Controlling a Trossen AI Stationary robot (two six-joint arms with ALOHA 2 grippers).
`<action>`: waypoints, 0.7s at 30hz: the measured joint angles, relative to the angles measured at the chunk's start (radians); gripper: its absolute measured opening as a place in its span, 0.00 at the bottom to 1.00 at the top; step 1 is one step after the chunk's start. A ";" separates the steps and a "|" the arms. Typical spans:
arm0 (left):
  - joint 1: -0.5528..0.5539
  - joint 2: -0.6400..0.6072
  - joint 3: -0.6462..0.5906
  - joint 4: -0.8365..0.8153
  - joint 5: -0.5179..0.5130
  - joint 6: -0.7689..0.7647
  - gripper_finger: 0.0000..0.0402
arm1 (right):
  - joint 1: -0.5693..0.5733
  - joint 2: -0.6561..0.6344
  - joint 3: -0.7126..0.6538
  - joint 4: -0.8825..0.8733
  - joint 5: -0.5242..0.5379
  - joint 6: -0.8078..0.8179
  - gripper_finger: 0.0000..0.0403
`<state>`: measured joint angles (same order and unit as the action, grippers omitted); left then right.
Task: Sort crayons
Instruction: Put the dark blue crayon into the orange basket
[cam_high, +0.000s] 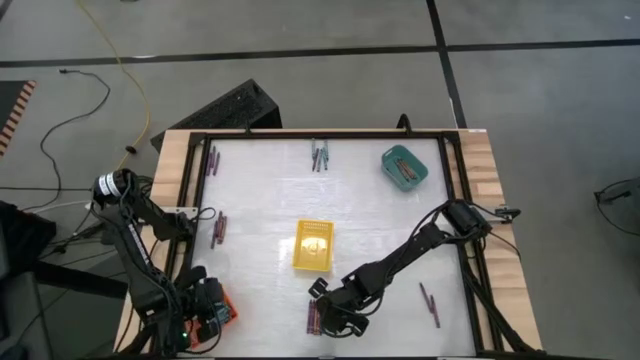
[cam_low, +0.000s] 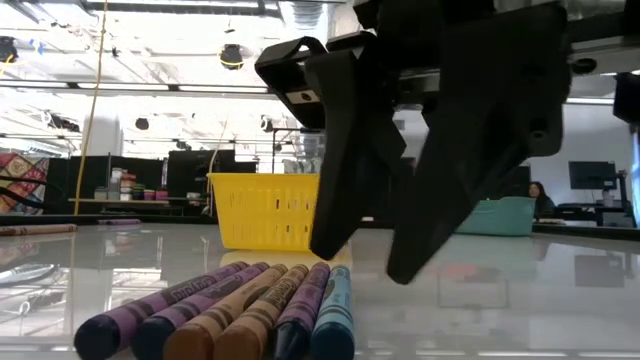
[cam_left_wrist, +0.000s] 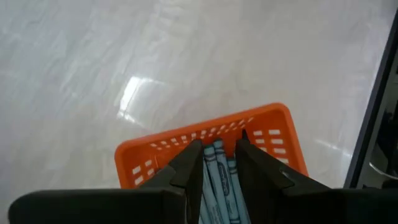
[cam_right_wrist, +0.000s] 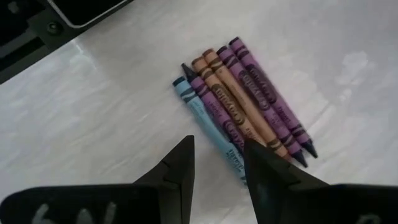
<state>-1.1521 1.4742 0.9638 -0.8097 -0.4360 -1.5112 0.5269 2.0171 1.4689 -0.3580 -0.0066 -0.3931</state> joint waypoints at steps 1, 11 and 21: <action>0.004 0.000 0.000 0.000 0.000 0.000 0.20 | 0.000 0.000 0.000 -0.004 -0.001 0.000 0.33; 0.037 0.000 0.000 0.000 0.002 0.000 0.20 | -0.008 0.000 0.000 -0.005 -0.025 0.015 0.33; 0.042 0.000 0.000 0.000 0.005 -0.001 0.20 | -0.020 0.000 0.000 -0.006 -0.056 0.053 0.33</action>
<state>-1.1099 1.4742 0.9638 -0.8097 -0.4309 -1.5124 0.5073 2.0171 1.4689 -0.3639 -0.0626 -0.3401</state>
